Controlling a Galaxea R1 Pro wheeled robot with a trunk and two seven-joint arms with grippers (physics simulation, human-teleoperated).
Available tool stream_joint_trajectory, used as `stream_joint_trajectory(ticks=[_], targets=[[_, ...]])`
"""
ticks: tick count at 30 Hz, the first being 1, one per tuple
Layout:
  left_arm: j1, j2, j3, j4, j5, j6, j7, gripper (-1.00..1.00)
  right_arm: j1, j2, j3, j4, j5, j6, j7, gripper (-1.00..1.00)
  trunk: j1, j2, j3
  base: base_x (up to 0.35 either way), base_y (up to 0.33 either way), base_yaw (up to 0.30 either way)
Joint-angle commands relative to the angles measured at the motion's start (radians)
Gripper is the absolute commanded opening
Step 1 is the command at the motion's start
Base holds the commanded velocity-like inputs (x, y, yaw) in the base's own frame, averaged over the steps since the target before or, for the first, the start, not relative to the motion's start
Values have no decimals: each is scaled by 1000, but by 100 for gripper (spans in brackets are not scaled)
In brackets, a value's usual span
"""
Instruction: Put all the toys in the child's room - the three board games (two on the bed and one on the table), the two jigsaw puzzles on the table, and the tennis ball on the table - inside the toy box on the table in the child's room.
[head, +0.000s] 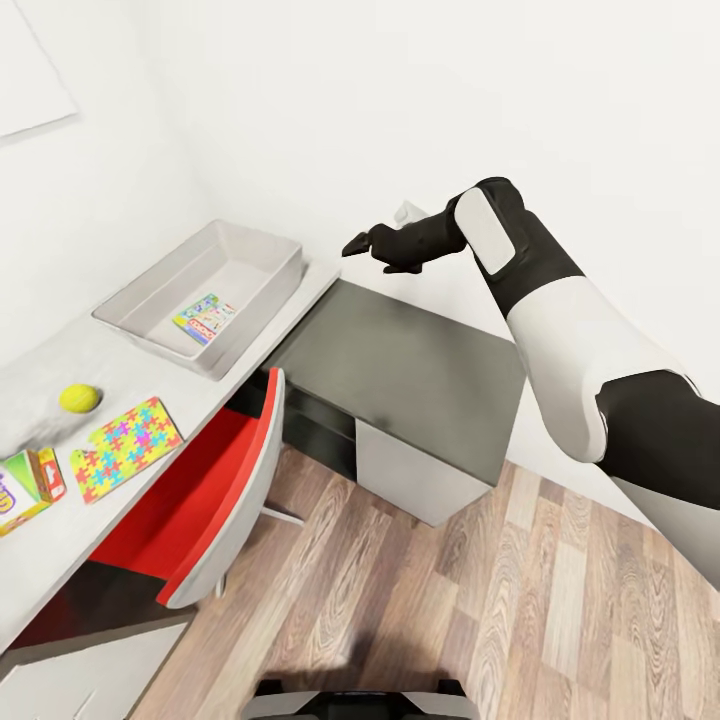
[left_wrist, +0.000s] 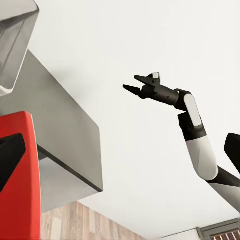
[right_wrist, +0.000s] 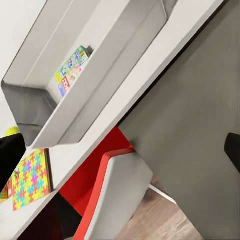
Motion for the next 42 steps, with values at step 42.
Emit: stream_joint_trajectory(ticks=[42], targets=[[-1, -6, 0, 0, -1, 11, -4, 100, -1, -13, 1, 6, 11, 2, 10, 100, 0, -2, 38, -102, 72, -116]])
